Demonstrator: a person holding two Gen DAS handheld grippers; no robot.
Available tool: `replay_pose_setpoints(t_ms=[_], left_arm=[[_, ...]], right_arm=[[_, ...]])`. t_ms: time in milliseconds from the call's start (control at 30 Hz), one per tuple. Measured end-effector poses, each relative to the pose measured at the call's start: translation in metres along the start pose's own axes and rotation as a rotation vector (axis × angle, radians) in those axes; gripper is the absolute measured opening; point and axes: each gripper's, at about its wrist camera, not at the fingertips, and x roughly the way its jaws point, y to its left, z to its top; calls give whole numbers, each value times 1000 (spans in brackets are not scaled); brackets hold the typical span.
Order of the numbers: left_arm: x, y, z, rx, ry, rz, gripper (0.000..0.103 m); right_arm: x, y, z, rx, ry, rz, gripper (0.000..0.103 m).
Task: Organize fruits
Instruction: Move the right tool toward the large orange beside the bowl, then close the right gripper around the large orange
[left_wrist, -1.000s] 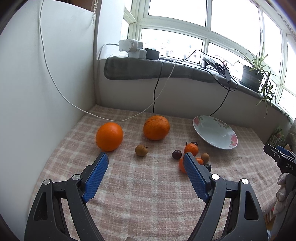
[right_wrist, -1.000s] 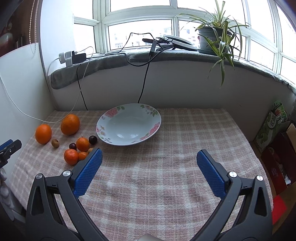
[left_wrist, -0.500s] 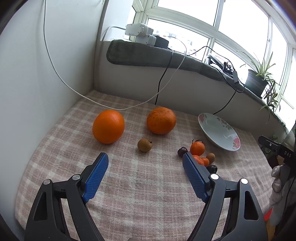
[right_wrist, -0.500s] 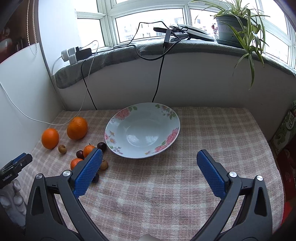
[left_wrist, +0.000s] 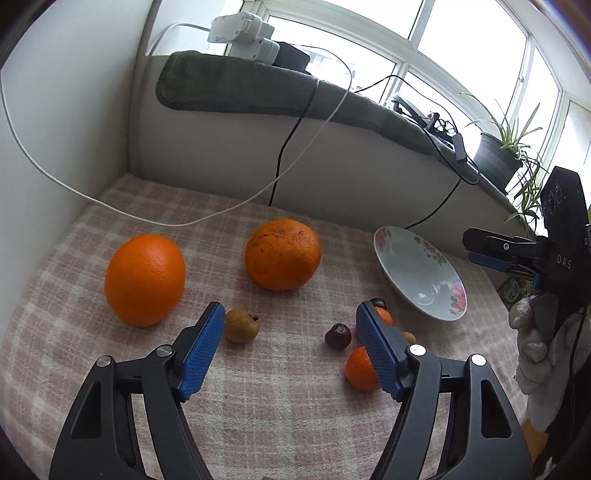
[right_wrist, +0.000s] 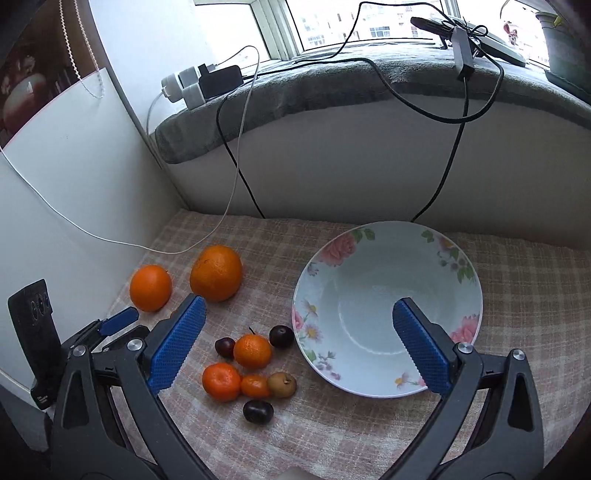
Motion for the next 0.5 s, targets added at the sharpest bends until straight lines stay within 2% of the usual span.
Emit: replay_pose_setpoints(t_ms=[167, 500], left_arm=[[16, 8, 7, -31, 19, -20, 66], [38, 7, 17, -22, 47, -24, 62]], right_arm=[[30, 8, 15, -15, 57, 48, 103], [94, 21, 36, 64, 200, 182, 92]])
